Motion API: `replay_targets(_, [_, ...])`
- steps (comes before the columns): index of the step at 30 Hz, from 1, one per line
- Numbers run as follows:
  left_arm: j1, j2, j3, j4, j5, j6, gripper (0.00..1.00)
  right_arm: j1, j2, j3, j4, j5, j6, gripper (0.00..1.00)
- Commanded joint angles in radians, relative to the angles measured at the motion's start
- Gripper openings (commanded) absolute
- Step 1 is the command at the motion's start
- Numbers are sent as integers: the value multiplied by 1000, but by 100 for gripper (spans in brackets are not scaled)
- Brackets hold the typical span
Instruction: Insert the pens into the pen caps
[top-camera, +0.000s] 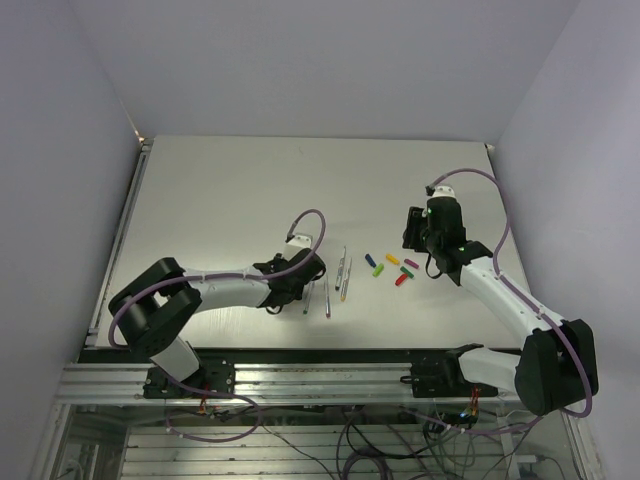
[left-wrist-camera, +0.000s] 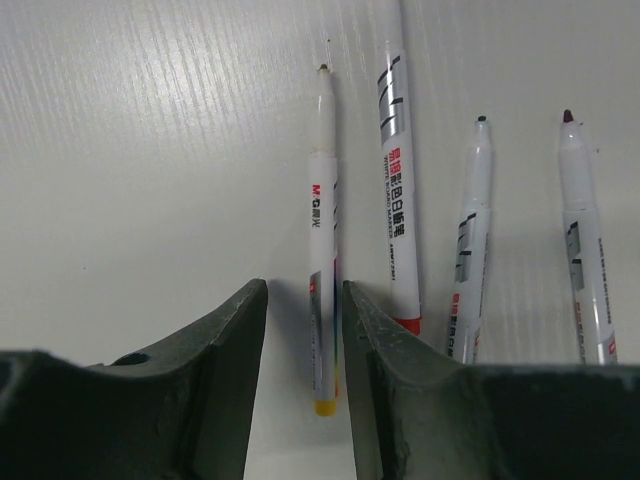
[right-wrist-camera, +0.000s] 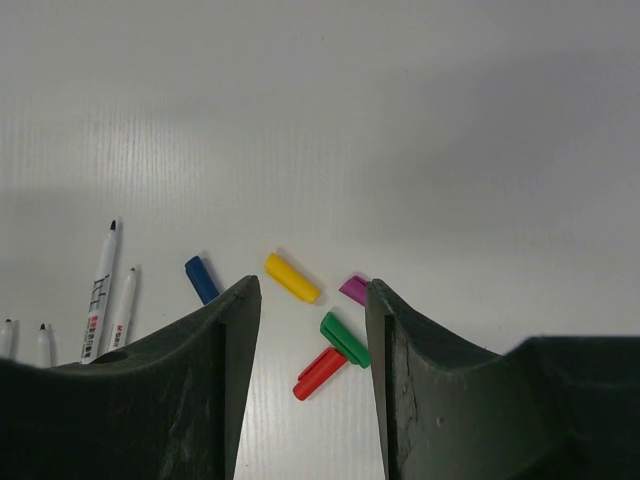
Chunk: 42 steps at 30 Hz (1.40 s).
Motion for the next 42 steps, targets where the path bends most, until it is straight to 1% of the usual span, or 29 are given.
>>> replay_targets(1, [-4,14,22,-109,24,0,47,4,-8,27,-28,-1,7,46])
replay_targets(7, [27,22,30,-134,87,36,47,4,-21,27,-34,-14,16,46])
replay_targets(11, [73,21,20,-119,151,65,47,4,-20,23,-38,-21,19,47])
replay_targets(15, [92,36,33,-131,171,92,47,5,-19,16,-35,-26,26,47])
replay_targets(20, [95,90,72,-150,195,124,47,6,-14,13,-24,-33,35,47])
replay_targets(24, [98,122,98,-170,207,140,44,8,-7,16,-21,-36,38,47])
replay_targets(26, [101,132,105,-179,212,143,41,9,-4,16,-21,-38,37,47])
replay_targets(27, [106,135,105,-182,214,142,37,8,-2,16,-19,-38,37,47])
replay_targets(28, [110,135,105,-186,216,141,36,9,0,16,-19,-39,37,47])
replay_targets(34, [152,141,106,-210,248,129,38,11,10,12,-14,-42,35,47])
replay_targets(42, [162,170,135,-279,301,132,37,12,32,24,-16,-53,43,47])
